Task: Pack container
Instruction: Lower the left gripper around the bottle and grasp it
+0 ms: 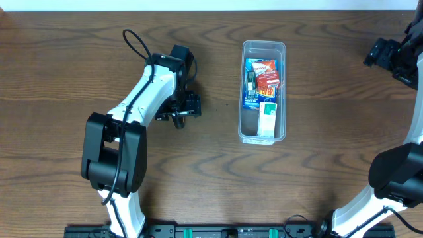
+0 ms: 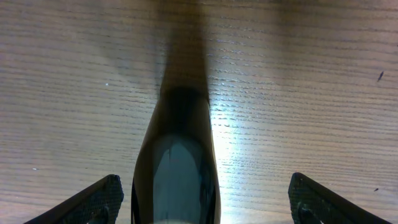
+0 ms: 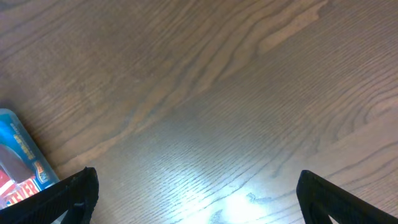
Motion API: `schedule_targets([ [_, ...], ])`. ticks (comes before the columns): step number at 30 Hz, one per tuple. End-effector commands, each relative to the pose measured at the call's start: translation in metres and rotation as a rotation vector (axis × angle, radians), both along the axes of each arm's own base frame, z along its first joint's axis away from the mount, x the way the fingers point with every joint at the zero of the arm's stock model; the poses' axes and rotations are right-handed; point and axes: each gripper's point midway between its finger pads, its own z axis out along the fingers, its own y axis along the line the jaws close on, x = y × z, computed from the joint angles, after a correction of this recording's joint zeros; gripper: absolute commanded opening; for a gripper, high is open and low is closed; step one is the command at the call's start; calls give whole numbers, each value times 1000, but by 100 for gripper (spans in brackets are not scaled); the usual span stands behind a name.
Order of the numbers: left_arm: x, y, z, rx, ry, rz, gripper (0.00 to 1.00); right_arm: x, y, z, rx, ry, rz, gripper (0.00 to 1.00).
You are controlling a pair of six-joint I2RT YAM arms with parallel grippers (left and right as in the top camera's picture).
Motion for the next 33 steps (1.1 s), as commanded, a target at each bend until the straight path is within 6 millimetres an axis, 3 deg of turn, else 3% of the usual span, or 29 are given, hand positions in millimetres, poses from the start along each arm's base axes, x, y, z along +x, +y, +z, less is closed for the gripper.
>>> schedule_targets([
  [1, -2, 6, -7, 25, 19, 0, 72, -1, -2, -1, -6, 7, 1, 99],
  [3, -2, 8, -8, 36, 18, 0, 61, -1, -2, -1, -6, 7, 1, 99],
  [28, 4, 12, -9, 62, -7, 21, 61, -1, -2, -1, -6, 6, 1, 99],
  [33, 2, 12, -9, 65, 0, 40, 52, -1, -2, -1, -6, 7, 1, 99],
])
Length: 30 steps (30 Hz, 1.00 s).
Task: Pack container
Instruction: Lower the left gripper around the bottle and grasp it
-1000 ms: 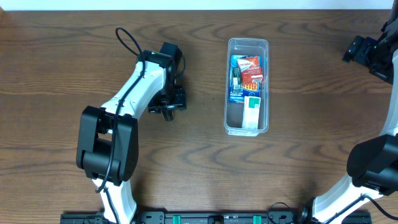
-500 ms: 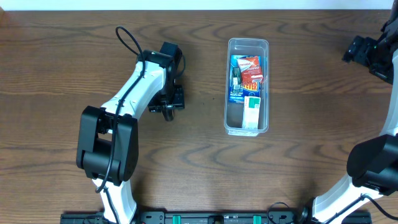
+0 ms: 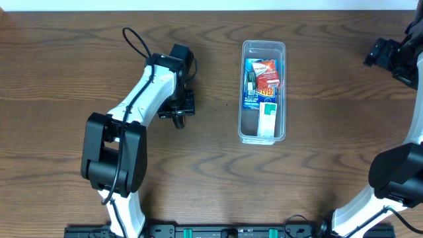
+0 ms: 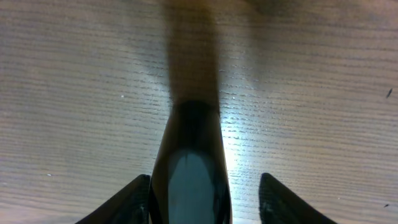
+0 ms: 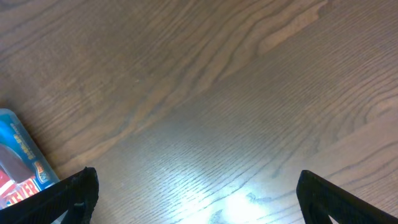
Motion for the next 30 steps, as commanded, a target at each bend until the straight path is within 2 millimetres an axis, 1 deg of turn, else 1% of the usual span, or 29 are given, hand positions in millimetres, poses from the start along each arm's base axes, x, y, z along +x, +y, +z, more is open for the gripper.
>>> schedule_targets([
  [1, -6, 6, -8, 27, 35, 33, 52, -1, -2, -1, -6, 7, 1, 99],
  [11, -7, 7, -8, 29, 39, 35, 51, -1, -2, -1, -6, 7, 1, 99],
  [13, -7, 7, -8, 29, 40, 35, 46, -1, -2, -1, -6, 7, 1, 99],
  [18, -8, 7, -8, 31, 46, 35, 45, -1, -2, -1, -6, 7, 1, 99],
  [19, -9, 7, -8, 31, 47, 35, 41, -1, -2, -1, -6, 7, 1, 99],
  [21, -9, 7, -8, 32, 48, 35, 39, -1, -2, -1, -6, 7, 1, 99],
  [25, -9, 8, -8, 32, 50, 35, 38, -1, -2, -1, -6, 7, 1, 99],
  [28, -9, 8, -8, 33, 50, 35, 32, -1, -2, -1, -6, 7, 1, 99],
  [30, -9, 8, -8, 33, 50, 35, 31, -1, -2, -1, -6, 7, 1, 99],
])
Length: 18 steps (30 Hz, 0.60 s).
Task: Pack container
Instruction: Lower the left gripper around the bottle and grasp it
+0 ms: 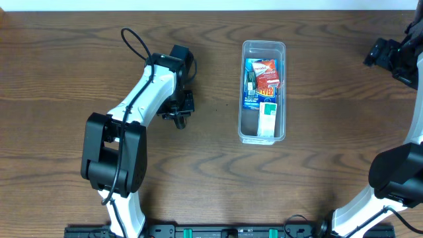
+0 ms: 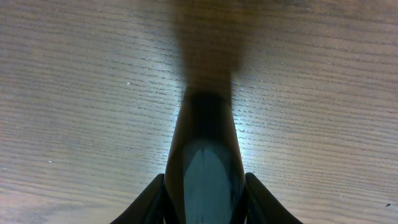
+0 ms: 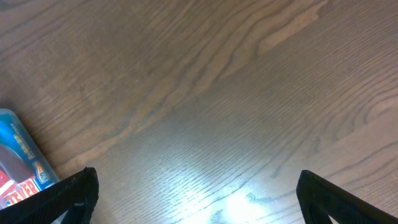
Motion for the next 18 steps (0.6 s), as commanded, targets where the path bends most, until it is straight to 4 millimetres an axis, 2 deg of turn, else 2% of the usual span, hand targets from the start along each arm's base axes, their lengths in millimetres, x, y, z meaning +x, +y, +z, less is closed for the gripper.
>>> schedule_targets([
  [1, -4, 5, -8, 20, 28, 2, 31, -1, -2, -1, -6, 7, 1, 99],
  [6, -5, 5, -7, 21, 30, 2, 30, -1, -1, -1, -6, 7, 2, 99],
  [10, -2, 4, 1, 14, 11, -10, 30, -1, -1, -1, -6, 7, 2, 99],
  [18, 10, -9, 52, -51, -71, -30, 28, -1, -1, -1, -6, 7, 2, 99],
])
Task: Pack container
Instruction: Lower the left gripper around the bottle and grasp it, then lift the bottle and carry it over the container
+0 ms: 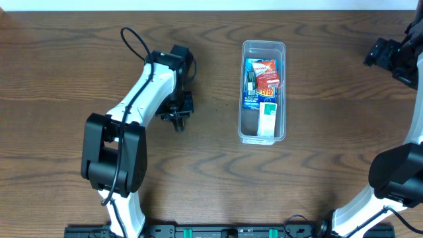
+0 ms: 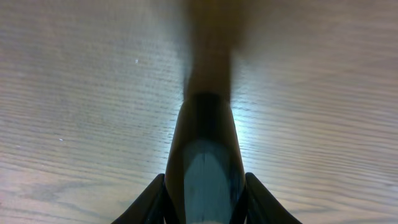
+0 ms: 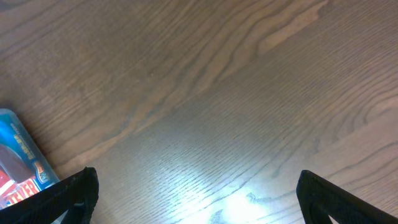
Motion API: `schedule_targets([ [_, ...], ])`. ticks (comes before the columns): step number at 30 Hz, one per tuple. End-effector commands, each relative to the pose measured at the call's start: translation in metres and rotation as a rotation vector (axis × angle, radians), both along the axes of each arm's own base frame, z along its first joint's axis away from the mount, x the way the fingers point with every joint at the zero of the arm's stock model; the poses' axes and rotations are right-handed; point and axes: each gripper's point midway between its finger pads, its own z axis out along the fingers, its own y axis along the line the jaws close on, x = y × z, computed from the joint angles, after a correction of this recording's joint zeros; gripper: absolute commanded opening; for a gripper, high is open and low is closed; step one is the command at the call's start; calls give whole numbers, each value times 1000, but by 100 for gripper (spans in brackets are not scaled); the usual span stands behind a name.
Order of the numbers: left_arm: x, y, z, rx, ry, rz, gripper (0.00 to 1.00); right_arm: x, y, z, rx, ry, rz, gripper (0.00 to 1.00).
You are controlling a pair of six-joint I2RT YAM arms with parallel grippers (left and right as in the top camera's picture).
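Observation:
A clear plastic container [image 1: 241, 92] lies at the table's middle right, holding a blue packet [image 1: 250, 99], a red packet [image 1: 268, 78] and a white-and-green box [image 1: 267, 116]. My left gripper [image 1: 177, 114] is to its left, shut on a dark glossy elongated object [image 2: 205, 143], which fills the space between the fingers [image 2: 157, 190]. Its tip [image 1: 178, 124] pokes out below the gripper in the overhead view. My right gripper [image 1: 382, 53] stays at the far right edge, open [image 3: 196, 186] with only bare wood between its fingers.
The brown wooden table [image 1: 317, 165] carries no other loose objects. A corner of the blue packet [image 3: 15, 149] shows at the left of the right wrist view. The left arm's cable [image 1: 135, 41] loops at the upper left.
In the left wrist view the wood below the held dark object looks farther off and blurred, so the left gripper has risen slightly with it. The right arm has not moved.
My left gripper stood wide open around the dark object on the table. Then its fingers were closer in, then shut against the object's sides. Now the object is held a little above the wood. The container and right arm stayed put.

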Motion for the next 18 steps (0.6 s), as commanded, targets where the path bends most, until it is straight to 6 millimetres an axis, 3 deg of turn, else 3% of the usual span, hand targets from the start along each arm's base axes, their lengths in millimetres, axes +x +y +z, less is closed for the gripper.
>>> schedule_targets([
  [1, 17, -15, 44, -80, -121, -37, 28, -1, -1, -1, -6, 6, 2, 99],
  [5, 17, -36, 78, -171, -195, -69, 28, -1, -1, -1, -6, 6, 2, 99],
  [10, 5, -81, 120, -289, -284, -167, 28, -1, -1, -1, -6, 6, 2, 99],
  [14, -12, -122, 140, -345, -347, -241, 28, -1, -1, -1, -6, 6, 2, 99],
  [18, -30, -164, 147, -388, -376, -318, 28, -1, -1, -1, -6, 6, 2, 99],
])
